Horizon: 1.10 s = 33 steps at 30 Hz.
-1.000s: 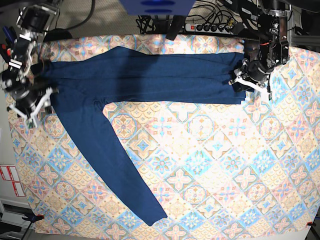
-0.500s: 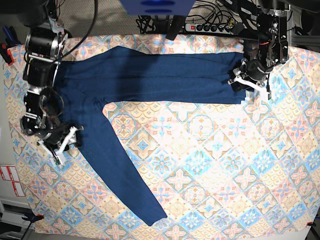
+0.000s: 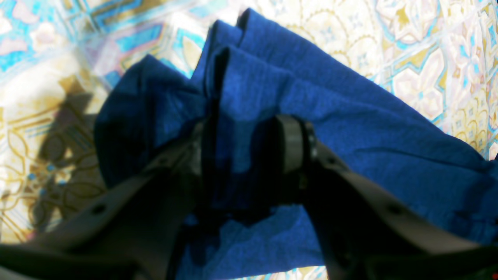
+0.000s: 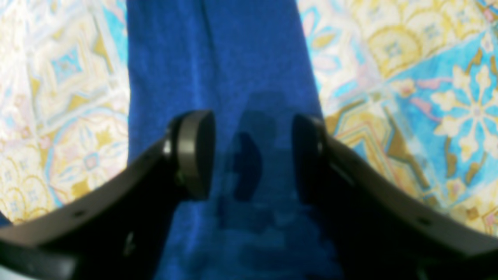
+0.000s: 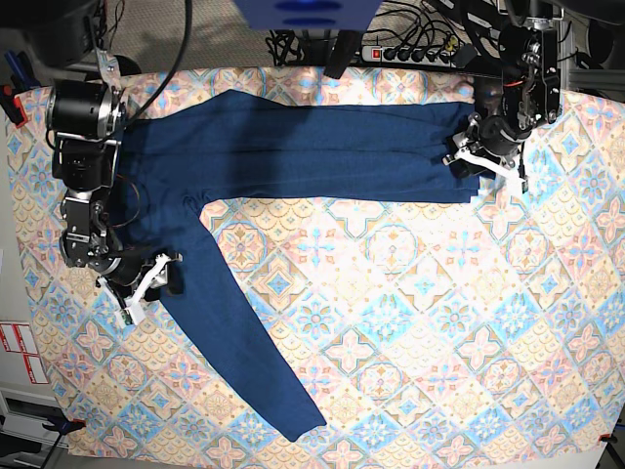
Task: Fold the T-shirt properly
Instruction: 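Move the right gripper to the hanging sleeve and grasp it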
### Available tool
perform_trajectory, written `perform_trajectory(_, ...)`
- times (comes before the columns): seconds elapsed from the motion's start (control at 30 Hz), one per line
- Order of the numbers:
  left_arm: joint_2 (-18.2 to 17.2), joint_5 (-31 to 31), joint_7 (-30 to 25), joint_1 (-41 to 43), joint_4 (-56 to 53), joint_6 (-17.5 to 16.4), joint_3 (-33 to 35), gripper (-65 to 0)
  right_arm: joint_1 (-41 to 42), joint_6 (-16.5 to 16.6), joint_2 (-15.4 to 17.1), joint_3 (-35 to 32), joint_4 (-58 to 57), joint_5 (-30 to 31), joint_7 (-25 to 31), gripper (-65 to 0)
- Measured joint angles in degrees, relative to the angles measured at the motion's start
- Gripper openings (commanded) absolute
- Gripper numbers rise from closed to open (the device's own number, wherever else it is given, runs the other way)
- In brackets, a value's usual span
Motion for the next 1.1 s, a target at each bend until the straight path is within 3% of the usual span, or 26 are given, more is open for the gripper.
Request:
perform_trajectory(0.63,0.1,0.0,0.0,0.2,0.1,0.0,0.1,-42.2,1.0,0.0,1.7,-0.1,-15.1,0.0,14.8,-34.3)
perform_trajectory(1.1,0.2,0.0,0.2,1.0,2.1,-0.1,0.1,-42.2,1.0,-0.2,4.6,-0.3,-16.0,-0.1,15.4,-34.6)
